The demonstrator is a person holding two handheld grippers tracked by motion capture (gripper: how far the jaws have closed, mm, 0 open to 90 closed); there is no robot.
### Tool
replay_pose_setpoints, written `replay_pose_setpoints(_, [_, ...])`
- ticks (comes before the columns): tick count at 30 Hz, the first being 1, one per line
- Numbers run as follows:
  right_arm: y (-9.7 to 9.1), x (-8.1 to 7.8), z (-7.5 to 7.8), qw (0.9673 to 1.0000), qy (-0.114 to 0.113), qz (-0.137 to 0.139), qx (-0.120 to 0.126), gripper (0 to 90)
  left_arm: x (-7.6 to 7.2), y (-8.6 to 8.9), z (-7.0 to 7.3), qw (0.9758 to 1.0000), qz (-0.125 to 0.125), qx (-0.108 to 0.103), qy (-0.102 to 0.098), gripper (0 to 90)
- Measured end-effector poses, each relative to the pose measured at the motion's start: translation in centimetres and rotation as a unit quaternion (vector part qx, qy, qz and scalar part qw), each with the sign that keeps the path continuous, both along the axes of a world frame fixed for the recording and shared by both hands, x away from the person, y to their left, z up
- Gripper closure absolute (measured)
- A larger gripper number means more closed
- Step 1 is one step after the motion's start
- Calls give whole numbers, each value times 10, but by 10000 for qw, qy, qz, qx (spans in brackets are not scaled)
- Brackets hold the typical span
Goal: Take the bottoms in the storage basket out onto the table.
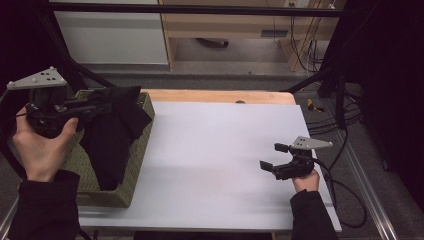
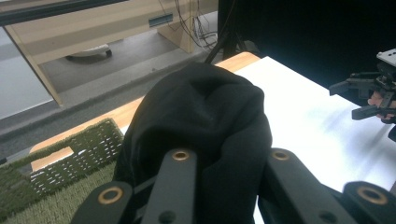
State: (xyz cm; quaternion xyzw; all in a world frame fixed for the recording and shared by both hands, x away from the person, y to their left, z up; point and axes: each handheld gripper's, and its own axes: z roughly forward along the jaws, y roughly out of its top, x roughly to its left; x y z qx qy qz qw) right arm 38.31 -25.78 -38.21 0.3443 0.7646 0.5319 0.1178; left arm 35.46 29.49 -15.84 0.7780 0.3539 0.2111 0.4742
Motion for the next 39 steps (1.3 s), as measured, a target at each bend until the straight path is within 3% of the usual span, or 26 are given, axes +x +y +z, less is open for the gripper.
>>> replay_pose_setpoints(18, [0, 0, 0, 10000, 3, -2, -16, 36, 1, -18, 15, 9998, -184, 33, -97, 801])
replay_pose_setpoints(39, [-1, 0, 0, 10000, -16, 3, 11, 36, -1, -53, 35, 9981, -571, 106, -214, 802])
